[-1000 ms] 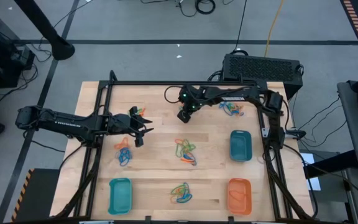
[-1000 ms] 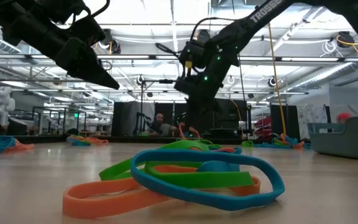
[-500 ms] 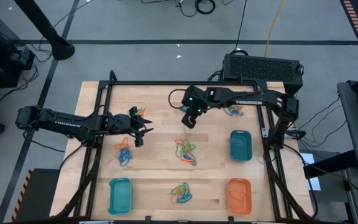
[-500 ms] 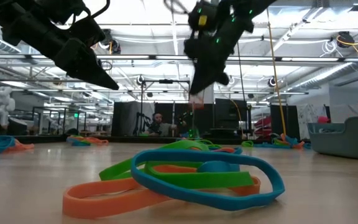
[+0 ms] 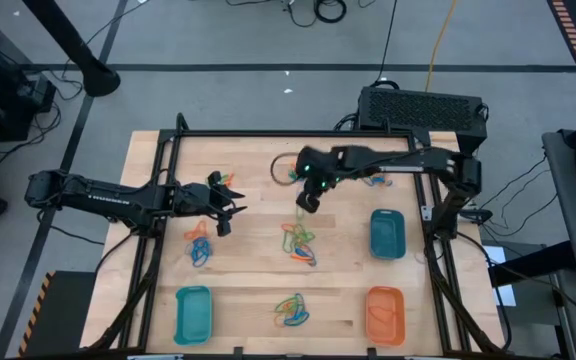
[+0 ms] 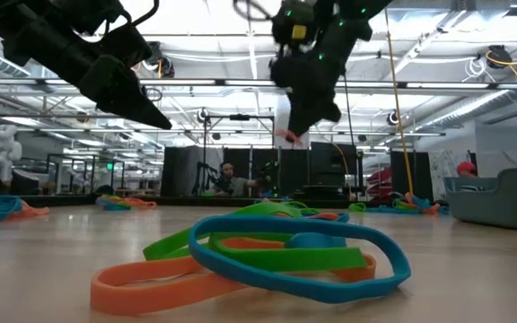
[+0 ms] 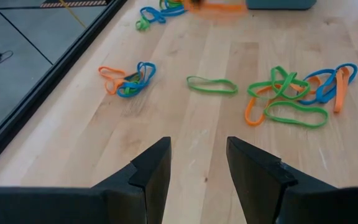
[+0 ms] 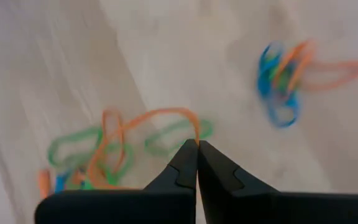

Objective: Sort rubber bands into baskets
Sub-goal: Put the orange rubber band into the orange bin

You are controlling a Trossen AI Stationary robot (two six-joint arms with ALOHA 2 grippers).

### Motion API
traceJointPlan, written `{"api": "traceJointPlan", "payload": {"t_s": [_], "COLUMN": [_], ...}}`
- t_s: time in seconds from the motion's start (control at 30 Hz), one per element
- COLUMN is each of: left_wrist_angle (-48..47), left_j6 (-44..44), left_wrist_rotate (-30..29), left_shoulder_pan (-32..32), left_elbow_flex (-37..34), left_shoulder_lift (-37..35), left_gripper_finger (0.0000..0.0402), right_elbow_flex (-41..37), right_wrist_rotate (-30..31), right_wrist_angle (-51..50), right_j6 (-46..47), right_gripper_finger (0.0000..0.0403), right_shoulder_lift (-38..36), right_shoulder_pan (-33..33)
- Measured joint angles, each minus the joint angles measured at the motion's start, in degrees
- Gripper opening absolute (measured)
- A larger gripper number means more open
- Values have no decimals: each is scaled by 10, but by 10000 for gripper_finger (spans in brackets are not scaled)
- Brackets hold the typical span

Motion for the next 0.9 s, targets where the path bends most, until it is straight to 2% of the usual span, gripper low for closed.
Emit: {"api": "traceJointPlan", "payload": {"t_s": [0.2,0.43,0.77,0.9], "left_wrist_angle": [-4,0,68,111], "left_j6": [-1,-9,-11,-10], "left_wrist_rotate": [0,2,122,150], "left_shoulder_pan": [0,0,-1,-13], "left_elbow_flex": [0,0,0,0], "left_shoulder_lift": [0,0,0,1], "left_gripper_finger": [164,164,164,164], "right_elbow_flex": [0,0,0,0], "right_wrist_rotate": [0,1,4,3], "right_wrist_angle": [-23,-74,-216,-254], "right_j6": [12,55,180,236], "right_gripper_finger": [0,0,0,0], "right_shoulder_lift": [32,1,-40,-49], "right_shoulder_pan": [35,94,205,254]}}
